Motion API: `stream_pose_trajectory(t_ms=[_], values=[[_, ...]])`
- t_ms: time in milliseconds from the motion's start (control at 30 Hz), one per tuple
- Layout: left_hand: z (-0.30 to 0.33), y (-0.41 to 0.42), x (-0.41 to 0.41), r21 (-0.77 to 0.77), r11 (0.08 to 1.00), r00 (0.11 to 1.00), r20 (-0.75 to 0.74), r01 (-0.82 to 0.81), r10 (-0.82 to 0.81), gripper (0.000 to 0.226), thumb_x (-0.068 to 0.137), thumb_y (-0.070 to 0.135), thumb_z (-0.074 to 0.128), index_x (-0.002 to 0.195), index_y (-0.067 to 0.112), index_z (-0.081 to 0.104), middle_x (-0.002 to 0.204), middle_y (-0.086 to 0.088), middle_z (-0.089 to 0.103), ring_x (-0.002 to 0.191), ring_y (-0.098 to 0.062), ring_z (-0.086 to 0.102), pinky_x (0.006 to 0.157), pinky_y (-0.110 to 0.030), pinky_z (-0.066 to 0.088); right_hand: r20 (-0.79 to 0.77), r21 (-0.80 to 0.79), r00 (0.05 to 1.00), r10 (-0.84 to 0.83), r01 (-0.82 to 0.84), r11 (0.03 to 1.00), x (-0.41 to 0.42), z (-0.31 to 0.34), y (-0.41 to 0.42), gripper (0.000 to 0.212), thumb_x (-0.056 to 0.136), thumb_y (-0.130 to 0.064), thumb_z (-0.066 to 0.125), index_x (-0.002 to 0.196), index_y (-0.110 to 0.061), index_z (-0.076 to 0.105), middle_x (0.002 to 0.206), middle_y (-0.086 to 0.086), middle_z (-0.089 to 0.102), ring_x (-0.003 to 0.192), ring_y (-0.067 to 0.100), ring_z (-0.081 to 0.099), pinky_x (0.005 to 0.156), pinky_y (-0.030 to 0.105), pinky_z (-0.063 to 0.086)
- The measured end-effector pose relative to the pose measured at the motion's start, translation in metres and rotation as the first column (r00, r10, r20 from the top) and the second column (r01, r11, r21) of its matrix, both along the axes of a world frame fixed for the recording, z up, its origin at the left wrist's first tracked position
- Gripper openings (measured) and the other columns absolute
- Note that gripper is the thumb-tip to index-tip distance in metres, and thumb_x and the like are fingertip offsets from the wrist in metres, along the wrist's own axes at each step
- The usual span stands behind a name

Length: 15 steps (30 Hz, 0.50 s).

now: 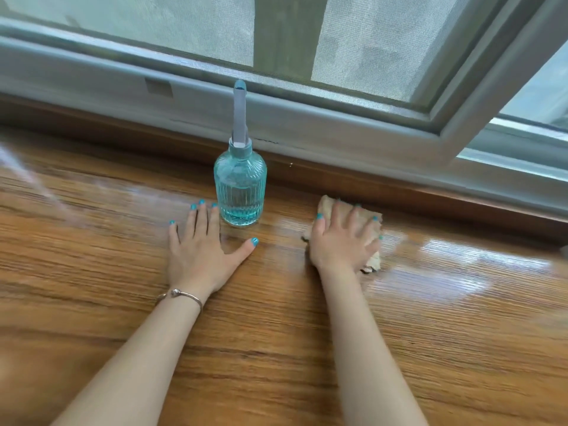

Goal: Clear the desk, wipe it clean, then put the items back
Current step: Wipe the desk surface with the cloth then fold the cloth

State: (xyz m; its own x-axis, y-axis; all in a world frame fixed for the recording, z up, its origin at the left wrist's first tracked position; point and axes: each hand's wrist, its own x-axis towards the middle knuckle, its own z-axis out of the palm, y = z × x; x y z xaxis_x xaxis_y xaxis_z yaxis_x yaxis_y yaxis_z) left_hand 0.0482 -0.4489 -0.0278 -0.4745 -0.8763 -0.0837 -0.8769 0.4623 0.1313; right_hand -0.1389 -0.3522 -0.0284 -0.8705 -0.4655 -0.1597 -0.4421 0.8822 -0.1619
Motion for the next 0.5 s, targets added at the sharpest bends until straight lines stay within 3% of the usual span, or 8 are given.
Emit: stream_pose_trajectory(t_ms=[100, 167, 267, 333, 500], values=[[-0.002, -0.005, 0.003, 0.0, 1.0, 1.0, -0.015, 0.013, -0.013, 0.1, 0.079, 0.085, 0.012, 0.155, 0.021, -0.001, 0.163, 0.001, -0.005, 0.149, -0.015, -0.007, 0.119, -0.046, -0.001, -0.039, -0.052, 0.944, 0.328, -0.329, 0.943, 0.059, -0.002, -0.023, 0.055, 0.099, -0.052, 0.018, 0.152, -0.045, 0.006, 0.164, -0.004, 0.0, 0.149, 0.034, -0.011, 0.115, 0.057, 0.0], [-0.001, -0.011, 0.01, 0.054, 0.995, 0.996, -0.045, 0.08, -0.077, 0.087, 0.088, 0.074, 0.018, 0.155, 0.022, -0.001, 0.163, 0.003, -0.006, 0.149, -0.011, -0.008, 0.119, -0.044, -0.004, -0.04, -0.039, 0.906, 0.421, -0.422, 0.906, 0.064, 0.001, -0.008, 0.054, 0.099, -0.051, 0.018, 0.151, -0.045, 0.006, 0.164, -0.005, 0.001, 0.149, 0.032, -0.009, 0.116, 0.054, 0.002], [0.0, -0.02, 0.025, 0.113, 0.964, 0.97, -0.075, 0.239, -0.231, 0.072, 0.097, 0.057, 0.024, 0.155, 0.024, -0.004, 0.162, 0.008, -0.01, 0.147, -0.005, -0.011, 0.12, -0.037, -0.007, -0.093, -0.038, 0.88, 0.466, -0.47, 0.882, 0.081, -0.003, 0.047, 0.054, 0.098, -0.054, 0.015, 0.151, -0.046, 0.007, 0.164, -0.004, 0.007, 0.15, 0.032, -0.002, 0.115, 0.053, 0.004], [-0.001, -0.024, 0.031, 0.085, 0.955, 0.958, -0.079, 0.283, -0.277, 0.07, 0.098, 0.056, 0.023, 0.154, 0.024, -0.004, 0.161, 0.01, -0.01, 0.147, -0.004, -0.011, 0.121, -0.035, -0.006, -0.123, -0.031, 0.885, 0.448, -0.455, 0.89, 0.098, -0.002, 0.062, 0.056, 0.097, -0.055, 0.017, 0.151, -0.045, 0.012, 0.163, -0.002, 0.013, 0.15, 0.034, 0.005, 0.114, 0.053, 0.004], [-0.002, -0.025, 0.033, 0.074, 0.954, 0.955, -0.087, 0.291, -0.285, 0.073, 0.096, 0.058, 0.024, 0.155, 0.024, -0.004, 0.162, 0.008, -0.008, 0.148, -0.006, -0.009, 0.12, -0.035, -0.005, 0.029, 0.021, 0.94, 0.339, -0.34, 0.94, 0.104, 0.006, -0.002, 0.057, 0.1, -0.055, 0.013, 0.152, -0.043, -0.007, 0.163, -0.004, -0.012, 0.148, 0.03, -0.02, 0.117, 0.055, -0.006]])
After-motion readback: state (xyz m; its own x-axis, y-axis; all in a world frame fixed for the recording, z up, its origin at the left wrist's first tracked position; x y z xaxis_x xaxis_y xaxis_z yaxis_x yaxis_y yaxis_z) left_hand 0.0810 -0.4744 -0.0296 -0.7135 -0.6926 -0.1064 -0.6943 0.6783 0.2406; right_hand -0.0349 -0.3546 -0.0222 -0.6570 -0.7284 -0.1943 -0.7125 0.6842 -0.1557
